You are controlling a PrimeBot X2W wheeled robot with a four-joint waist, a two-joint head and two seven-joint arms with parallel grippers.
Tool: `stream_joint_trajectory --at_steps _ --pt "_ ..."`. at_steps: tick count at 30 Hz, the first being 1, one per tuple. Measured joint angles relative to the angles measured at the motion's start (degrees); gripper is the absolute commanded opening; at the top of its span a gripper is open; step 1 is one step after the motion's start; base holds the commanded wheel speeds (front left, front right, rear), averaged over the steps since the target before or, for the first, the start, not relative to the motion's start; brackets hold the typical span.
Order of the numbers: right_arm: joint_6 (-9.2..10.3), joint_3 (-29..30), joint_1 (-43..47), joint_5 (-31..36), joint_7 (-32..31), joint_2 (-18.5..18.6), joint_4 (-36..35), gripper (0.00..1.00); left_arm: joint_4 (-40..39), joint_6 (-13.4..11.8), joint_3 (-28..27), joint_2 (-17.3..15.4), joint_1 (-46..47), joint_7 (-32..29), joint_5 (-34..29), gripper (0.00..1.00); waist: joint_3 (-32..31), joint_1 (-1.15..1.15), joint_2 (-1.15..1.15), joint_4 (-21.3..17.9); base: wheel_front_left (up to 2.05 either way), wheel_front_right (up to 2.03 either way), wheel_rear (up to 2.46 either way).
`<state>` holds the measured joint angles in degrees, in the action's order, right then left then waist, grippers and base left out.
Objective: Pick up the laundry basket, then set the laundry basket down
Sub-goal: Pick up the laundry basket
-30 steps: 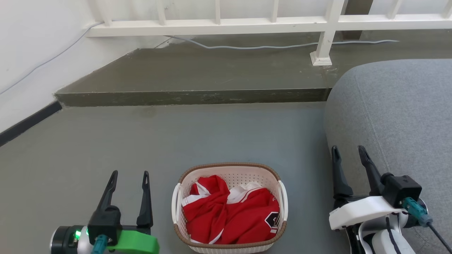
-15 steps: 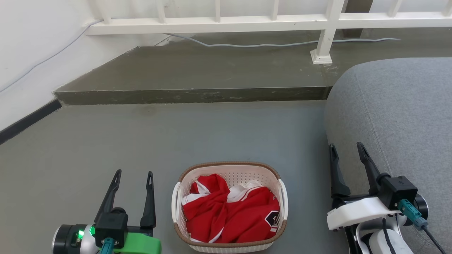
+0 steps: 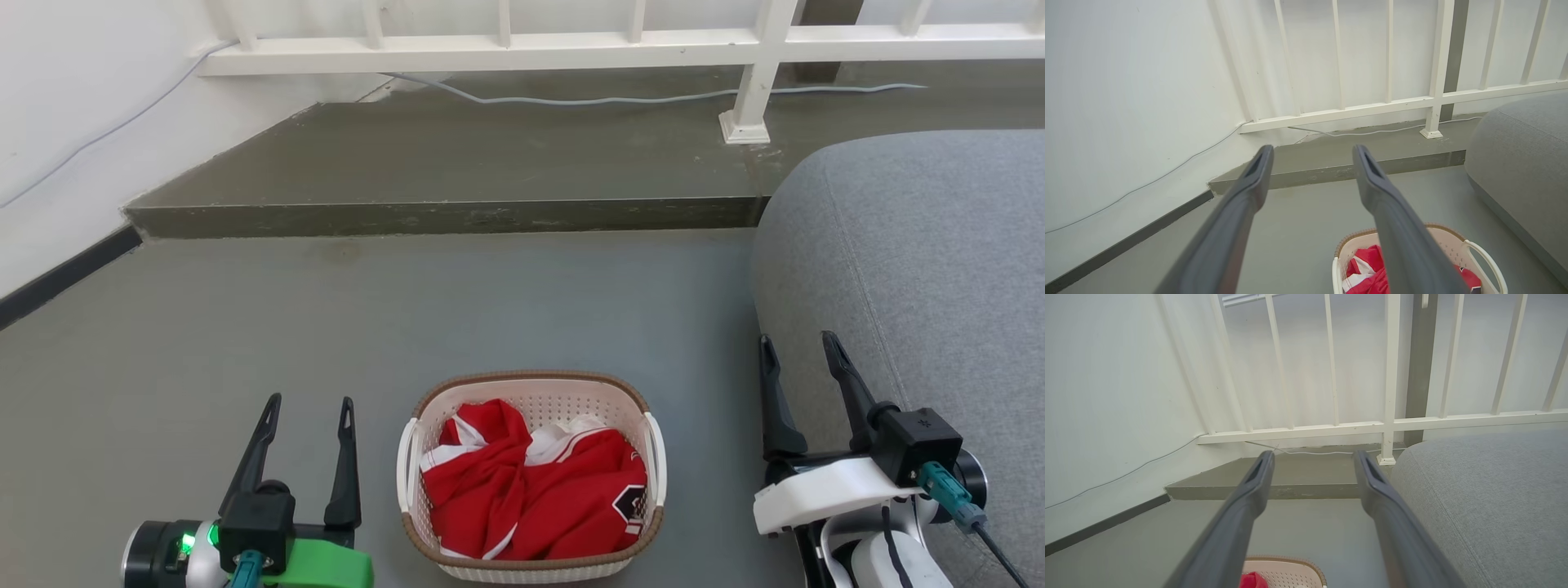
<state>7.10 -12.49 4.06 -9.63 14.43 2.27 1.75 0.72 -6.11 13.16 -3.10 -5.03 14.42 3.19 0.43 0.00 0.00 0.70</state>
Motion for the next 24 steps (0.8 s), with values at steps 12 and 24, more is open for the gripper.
stream_joint_trajectory --at_steps 12,24 --pt "0.0 0.01 -0.12 -1.55 0.0 0.01 -0.02 1.0 -0.2 0.14 -0.24 0.01 0.1 0.0 0.26 1.0 3.02 0.0 0.0 -0.43 0.0 0.0 0.0" --pt "-0.05 1.03 -6.54 -4.03 0.01 0.07 1.8 1.0 2.86 2.42 -0.55 -0.03 5.73 0.0 2.0 1.0 10.15 0.0 0.0 -0.93 0.0 0.0 0.0"
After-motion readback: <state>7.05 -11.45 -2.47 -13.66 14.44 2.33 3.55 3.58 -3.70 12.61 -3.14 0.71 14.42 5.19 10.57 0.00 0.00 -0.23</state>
